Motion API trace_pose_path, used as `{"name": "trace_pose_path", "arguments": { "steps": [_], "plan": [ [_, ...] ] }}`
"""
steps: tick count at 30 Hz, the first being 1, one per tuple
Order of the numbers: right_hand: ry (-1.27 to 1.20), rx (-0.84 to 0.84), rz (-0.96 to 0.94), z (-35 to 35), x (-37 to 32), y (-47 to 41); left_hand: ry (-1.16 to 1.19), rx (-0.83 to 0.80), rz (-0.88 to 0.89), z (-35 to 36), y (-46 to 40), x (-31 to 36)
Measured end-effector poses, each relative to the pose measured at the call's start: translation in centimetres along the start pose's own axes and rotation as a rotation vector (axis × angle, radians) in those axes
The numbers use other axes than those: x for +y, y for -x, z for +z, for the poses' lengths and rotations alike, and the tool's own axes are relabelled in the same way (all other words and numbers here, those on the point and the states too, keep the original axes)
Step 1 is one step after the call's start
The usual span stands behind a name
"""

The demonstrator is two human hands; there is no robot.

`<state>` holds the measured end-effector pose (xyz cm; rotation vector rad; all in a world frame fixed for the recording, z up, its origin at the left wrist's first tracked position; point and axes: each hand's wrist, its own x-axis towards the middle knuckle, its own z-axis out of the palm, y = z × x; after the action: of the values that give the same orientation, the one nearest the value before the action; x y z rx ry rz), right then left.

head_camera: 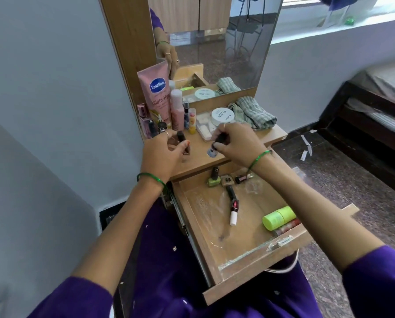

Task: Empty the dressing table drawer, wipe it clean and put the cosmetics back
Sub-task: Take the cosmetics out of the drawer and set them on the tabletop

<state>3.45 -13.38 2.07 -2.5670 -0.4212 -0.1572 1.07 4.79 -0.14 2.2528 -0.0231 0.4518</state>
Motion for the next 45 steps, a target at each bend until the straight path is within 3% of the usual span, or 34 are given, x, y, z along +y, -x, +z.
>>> {"name": "trace_pose_path", "arguments": {
  "steps": [16, 28, 45],
  "plan": [
    [0.013, -0.039, 0.003, 4.0, -1.9, -3.6, -0.113, 0.024, -0.067, 1.9, -1.5, -2.8],
    [-0.270, 0.122, 0.199, 6.1, -0.3, -1.2, -0.072, 0.041, -0.154, 3.1, -0.9, -3.5],
    [-0.265, 0.121, 0.227, 9.1, -1.1, -4.8, -0.203, 0.144, -0.194, 4.8, -2.4, -3.4]
  ]
}}
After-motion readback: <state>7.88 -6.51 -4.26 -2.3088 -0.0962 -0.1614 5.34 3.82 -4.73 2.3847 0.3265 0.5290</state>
